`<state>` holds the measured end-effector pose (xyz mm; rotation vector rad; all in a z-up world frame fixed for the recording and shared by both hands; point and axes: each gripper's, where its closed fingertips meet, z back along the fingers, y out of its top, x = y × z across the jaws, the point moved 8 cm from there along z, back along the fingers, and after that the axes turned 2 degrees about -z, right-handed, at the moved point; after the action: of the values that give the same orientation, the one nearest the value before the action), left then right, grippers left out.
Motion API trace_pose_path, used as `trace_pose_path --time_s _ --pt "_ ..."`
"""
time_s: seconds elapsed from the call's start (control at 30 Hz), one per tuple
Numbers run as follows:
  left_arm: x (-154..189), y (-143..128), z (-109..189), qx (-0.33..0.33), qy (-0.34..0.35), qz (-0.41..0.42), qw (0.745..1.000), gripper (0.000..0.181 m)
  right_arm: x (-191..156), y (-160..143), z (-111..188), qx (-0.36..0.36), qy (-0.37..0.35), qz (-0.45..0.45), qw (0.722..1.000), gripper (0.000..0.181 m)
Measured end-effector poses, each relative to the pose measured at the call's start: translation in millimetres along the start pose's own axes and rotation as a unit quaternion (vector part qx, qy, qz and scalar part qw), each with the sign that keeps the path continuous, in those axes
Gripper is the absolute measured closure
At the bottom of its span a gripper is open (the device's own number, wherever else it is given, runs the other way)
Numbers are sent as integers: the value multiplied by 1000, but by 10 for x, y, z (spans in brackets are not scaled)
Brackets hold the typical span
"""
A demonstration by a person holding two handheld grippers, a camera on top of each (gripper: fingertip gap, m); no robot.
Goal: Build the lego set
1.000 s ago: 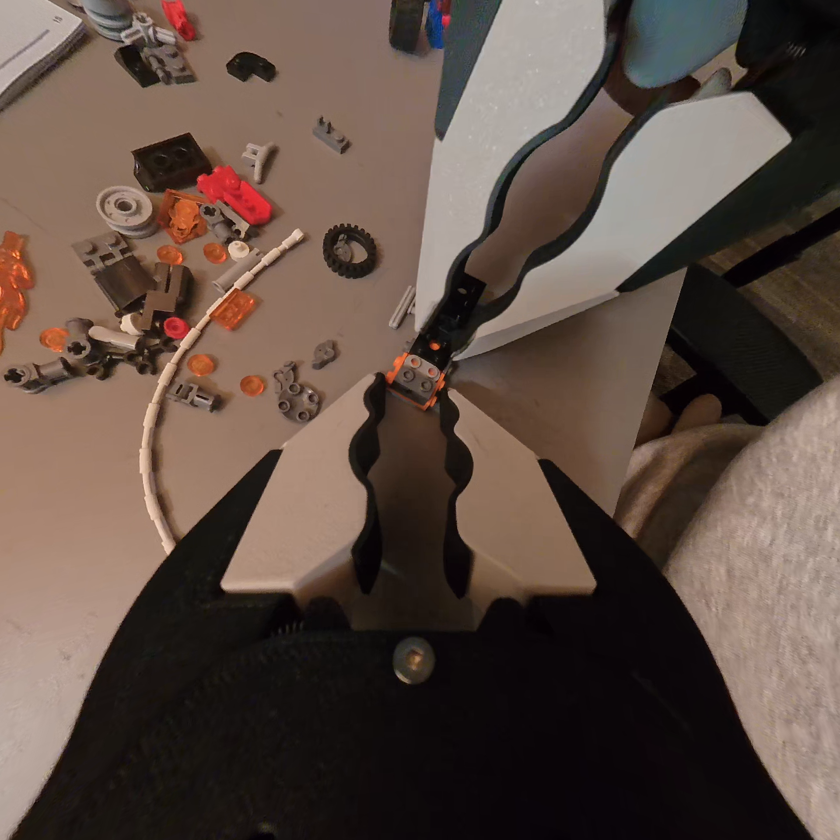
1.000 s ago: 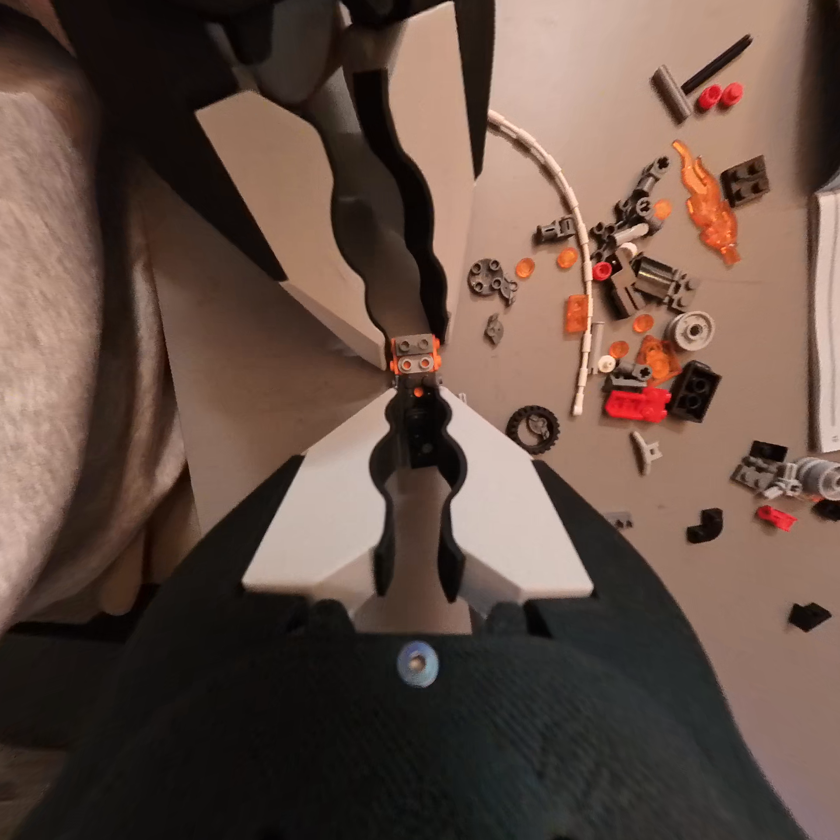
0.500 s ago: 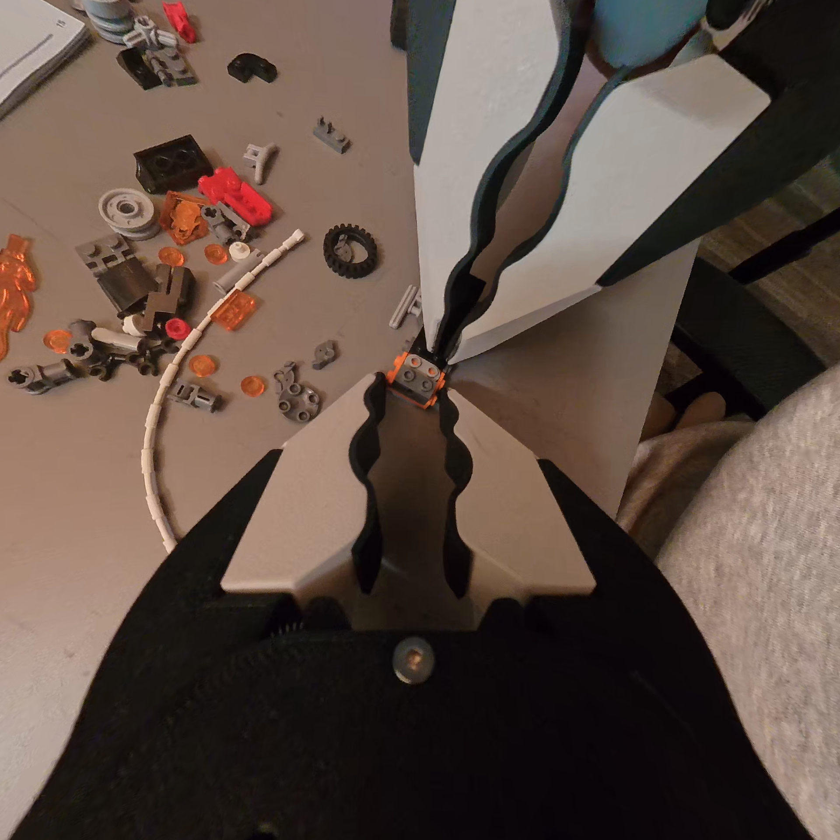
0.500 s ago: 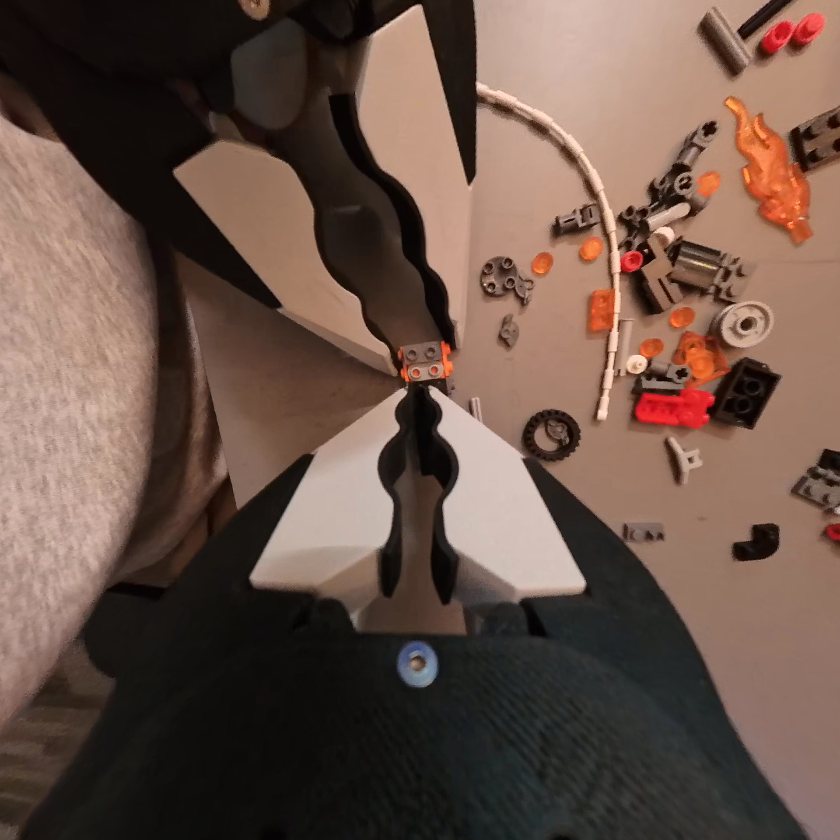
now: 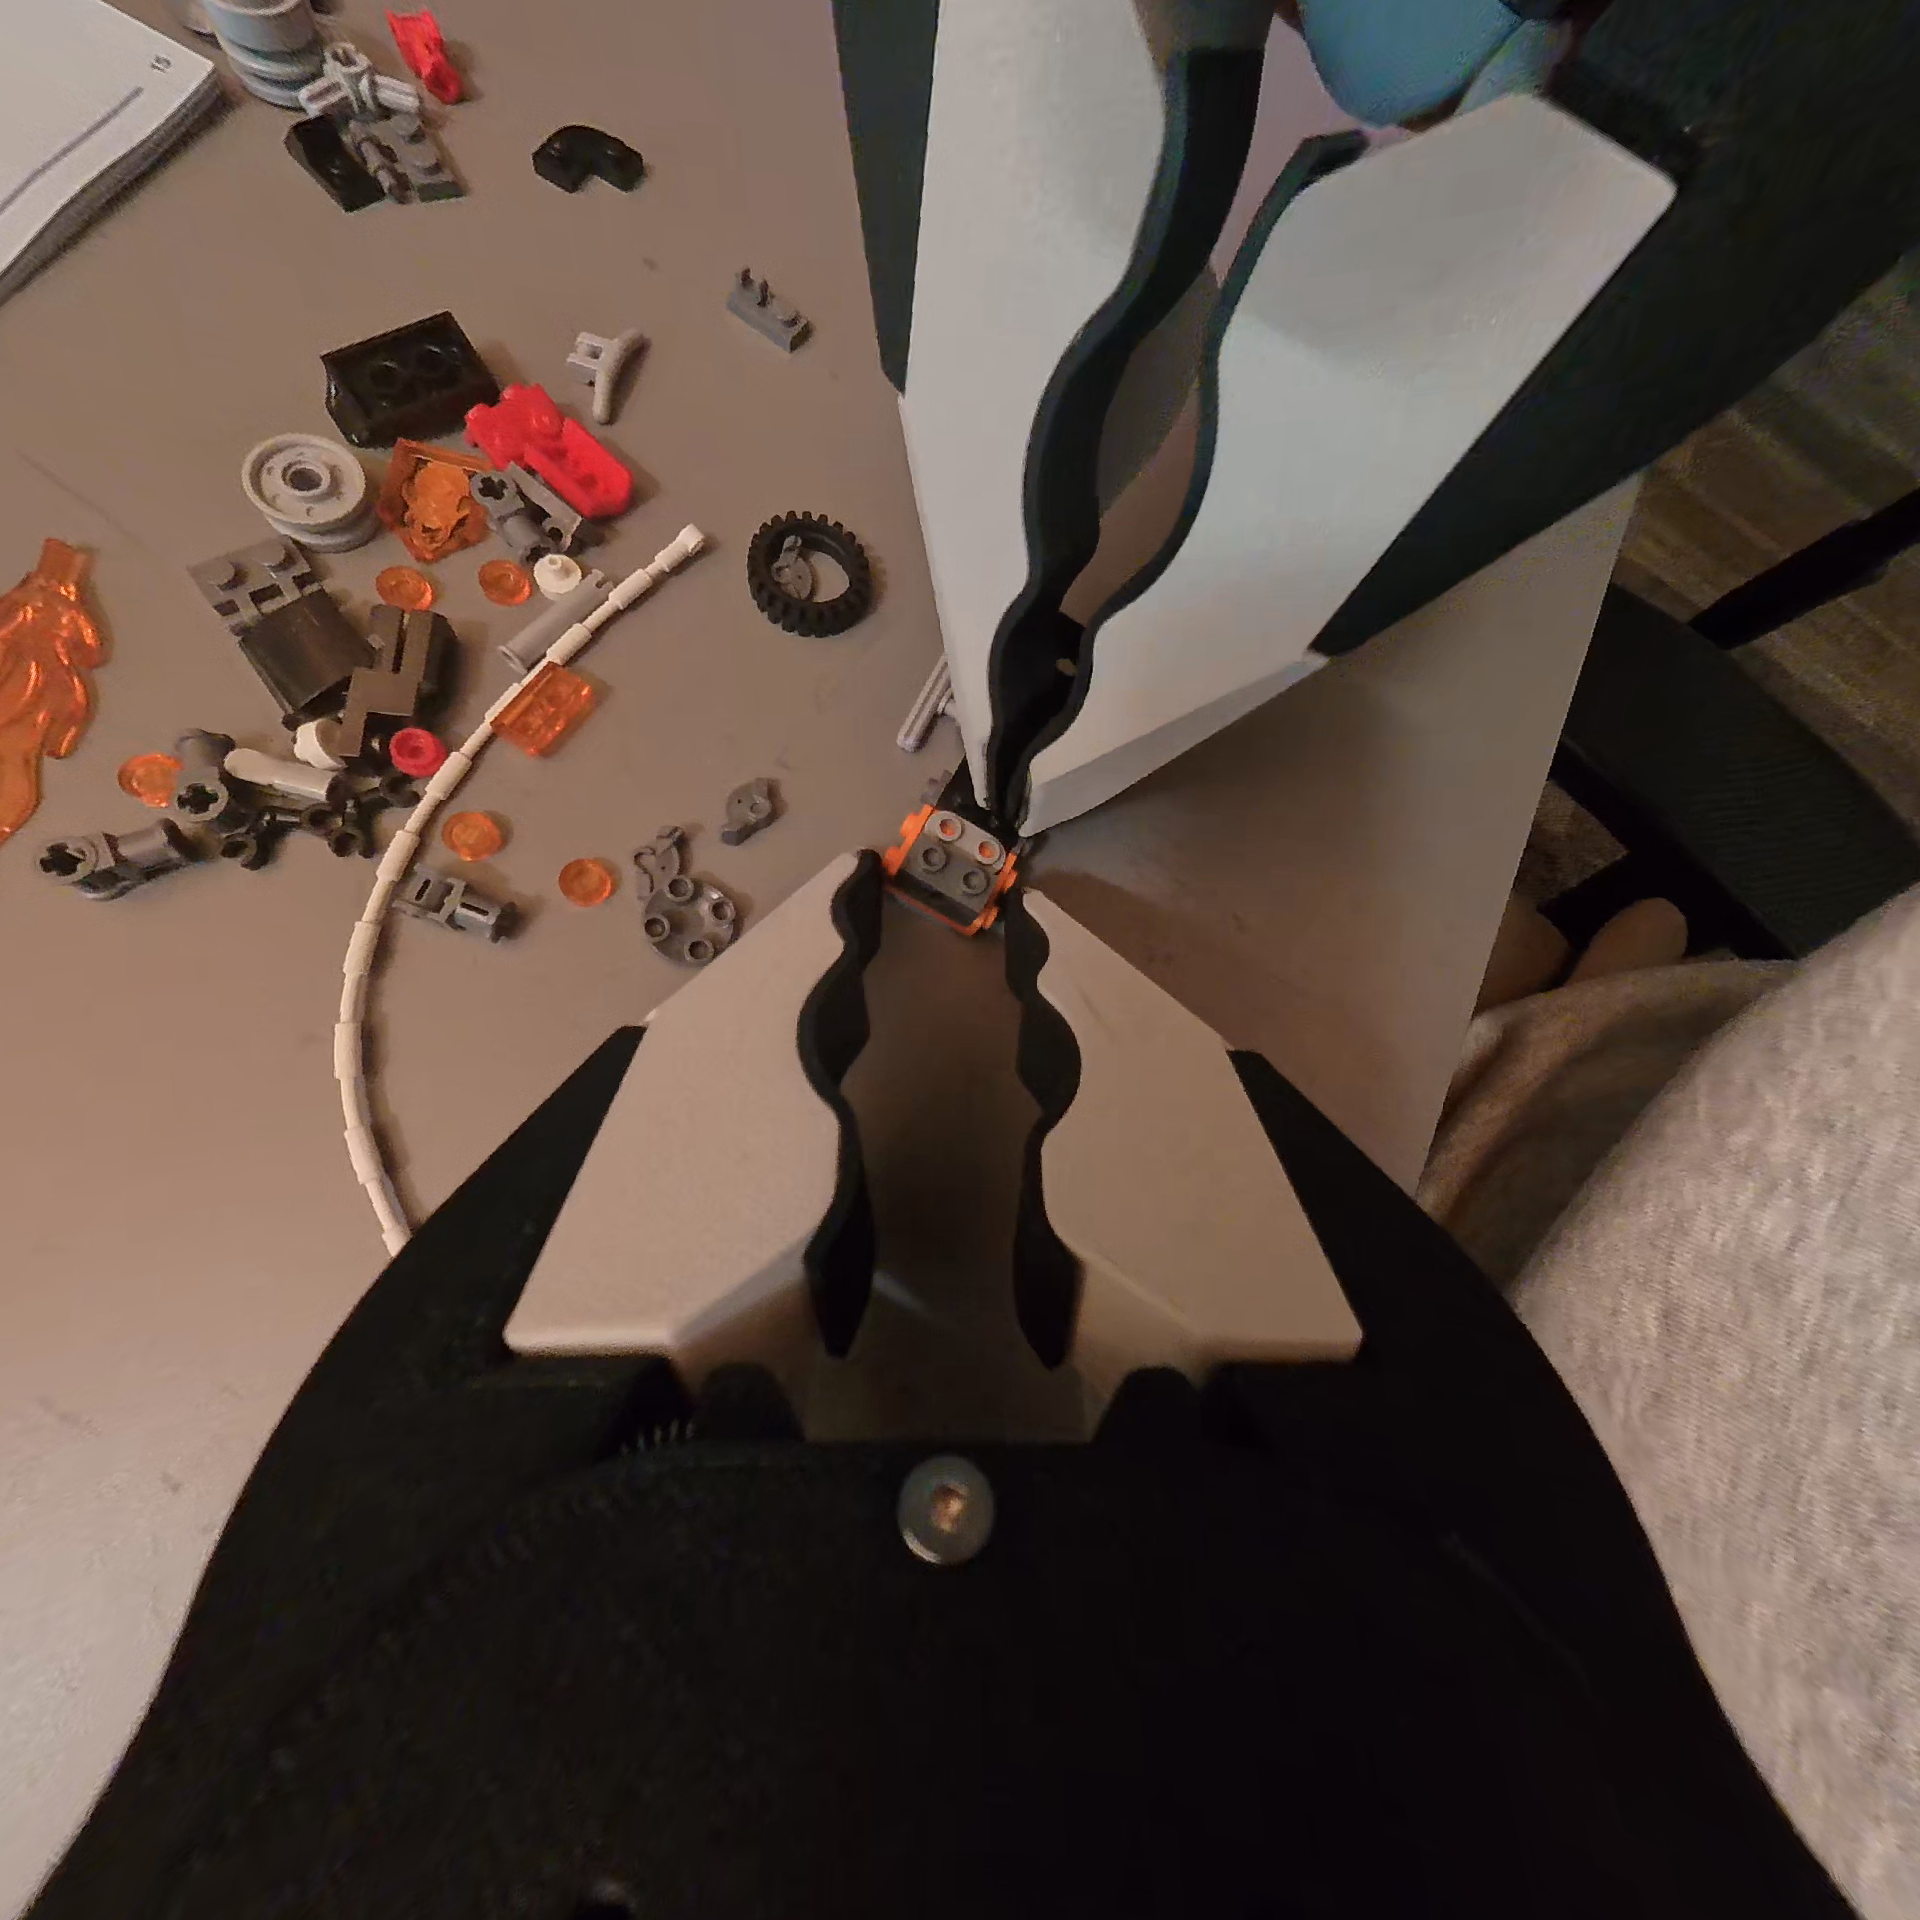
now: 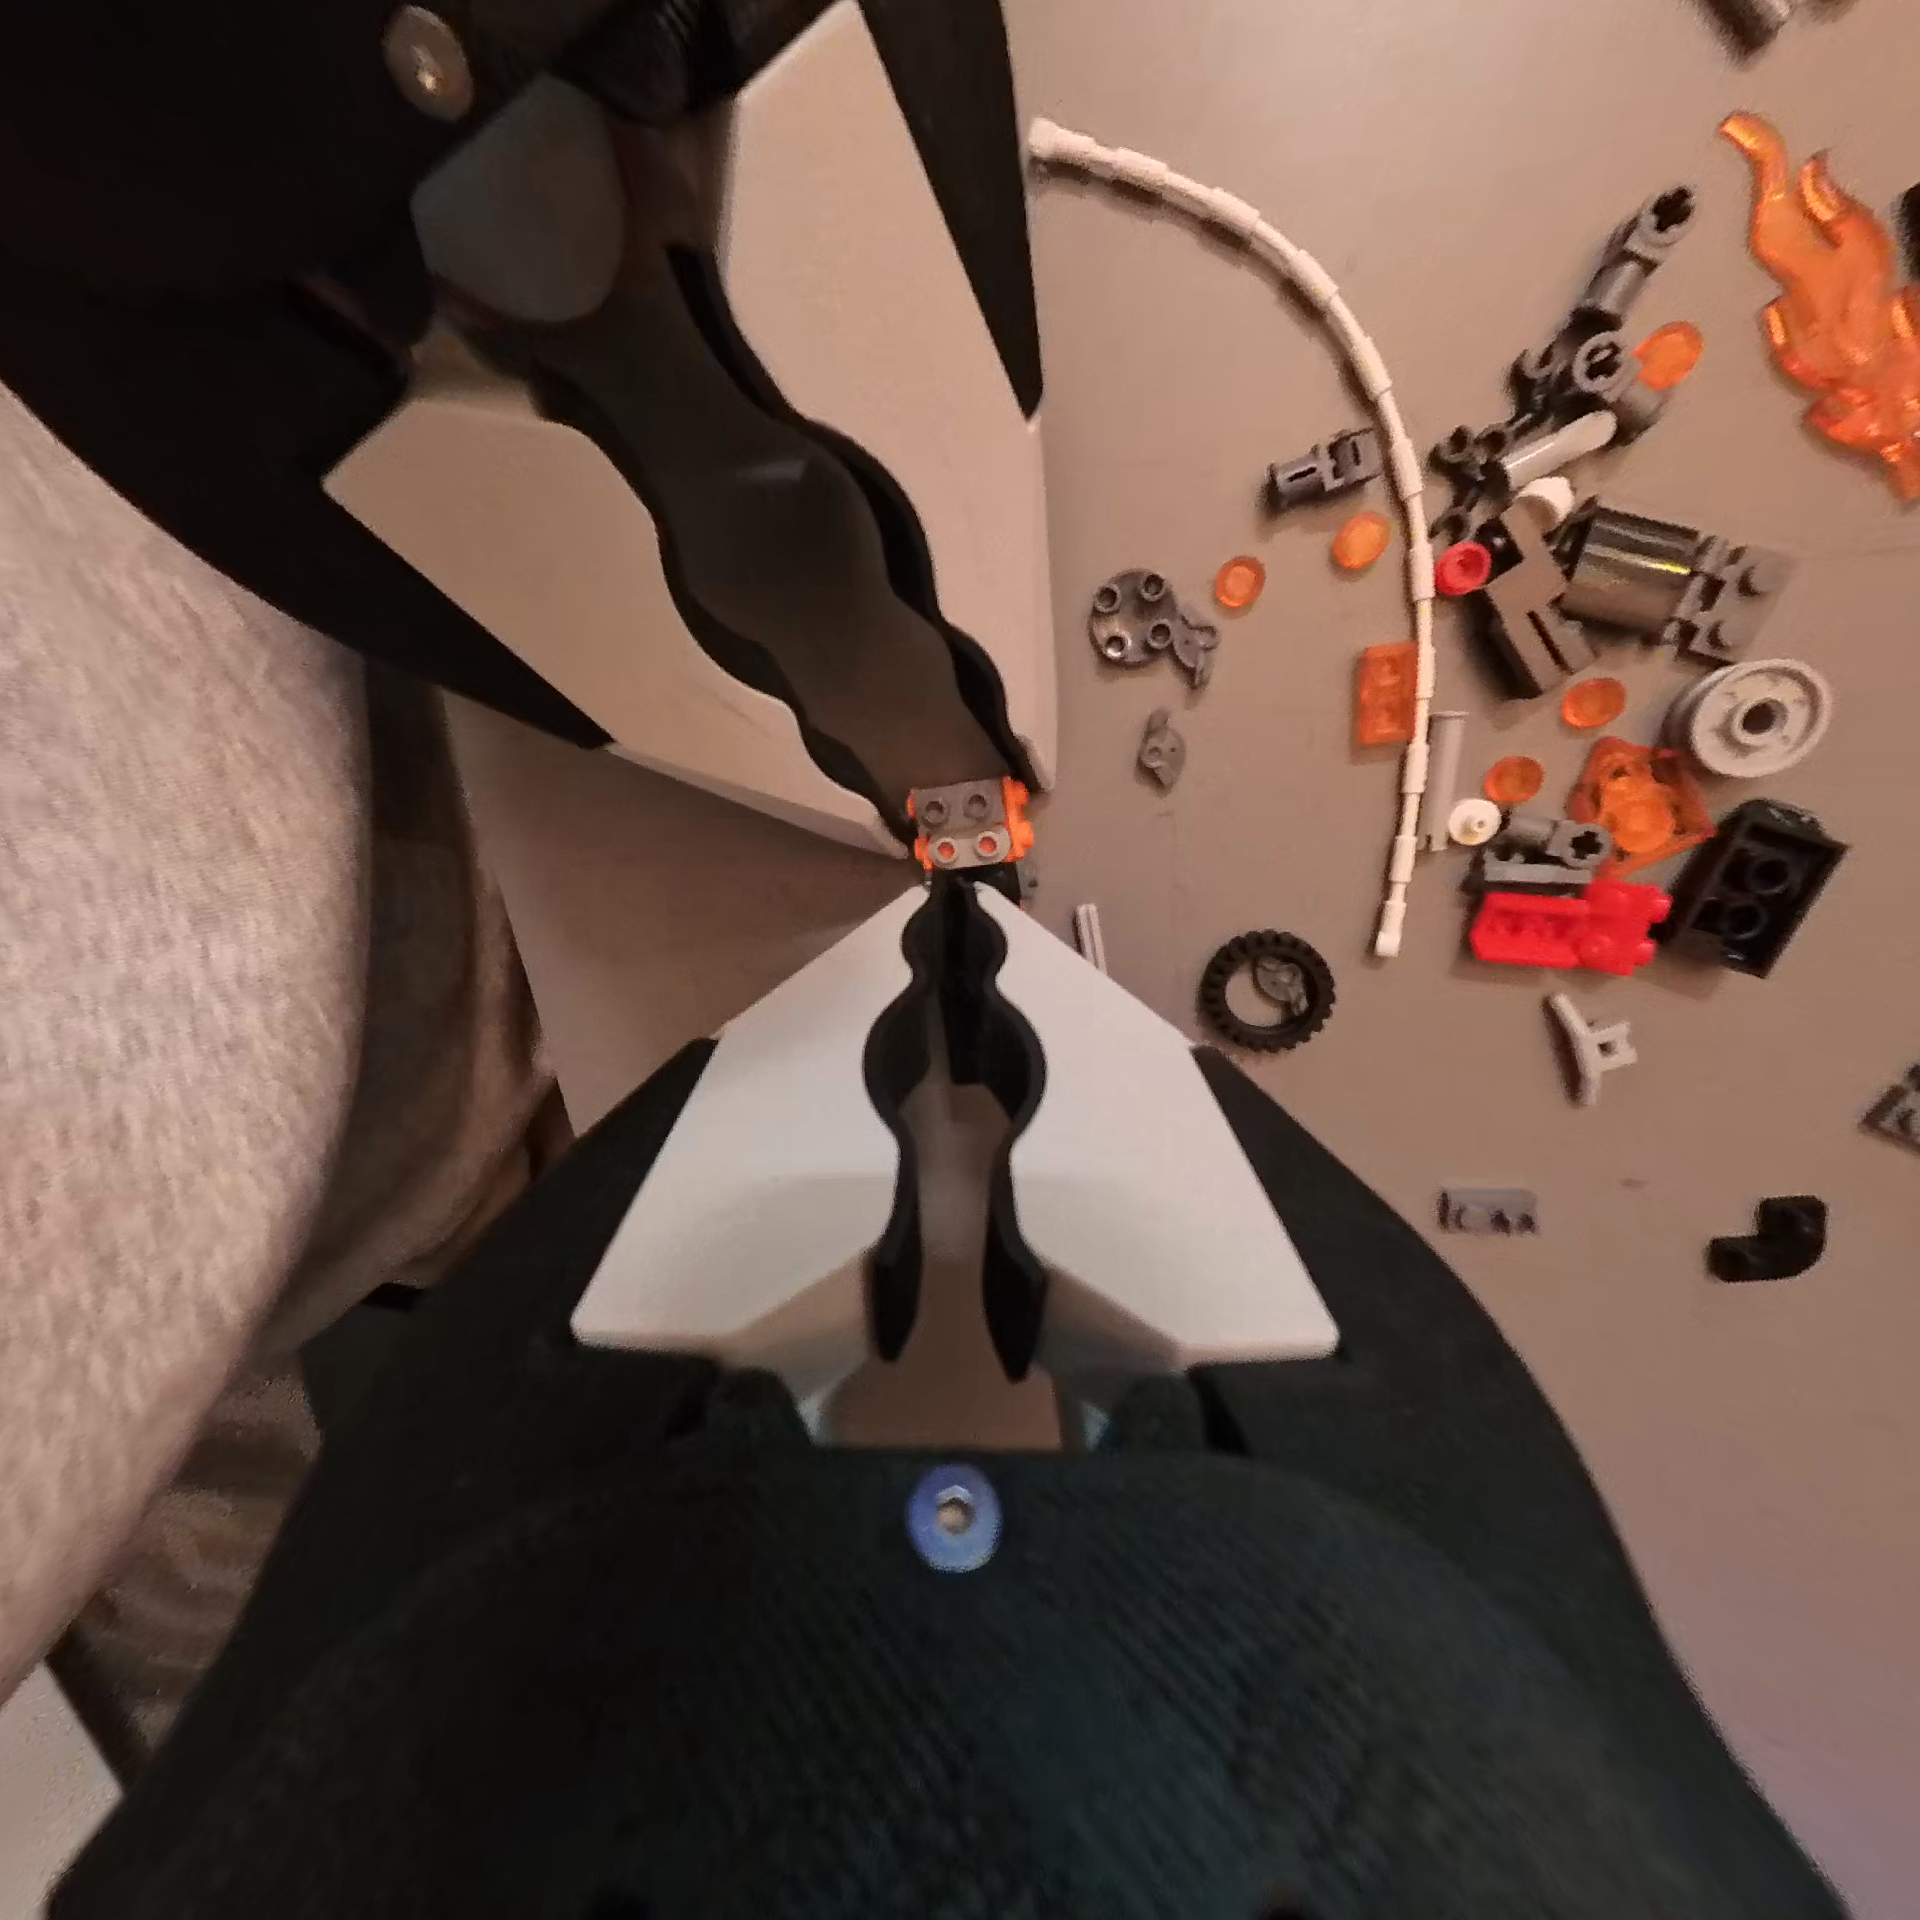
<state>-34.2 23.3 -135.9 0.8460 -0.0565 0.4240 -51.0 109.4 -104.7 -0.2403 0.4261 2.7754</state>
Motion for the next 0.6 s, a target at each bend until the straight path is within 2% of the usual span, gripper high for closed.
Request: trace_pose_path --time_s 0.23,0.37,0.6 --pt "3 1 3 0 3 -3 1000 160 -51 -57 5 37 -26 36 998 181" --pt "28 0 -3 -2 5 -15 1000 160 -70 -93 52 48 -10 29 998 169" --pt "27 1 -6 -3 -2 -13 1000 160 -82 -96 116 63 -68 77 993 178"
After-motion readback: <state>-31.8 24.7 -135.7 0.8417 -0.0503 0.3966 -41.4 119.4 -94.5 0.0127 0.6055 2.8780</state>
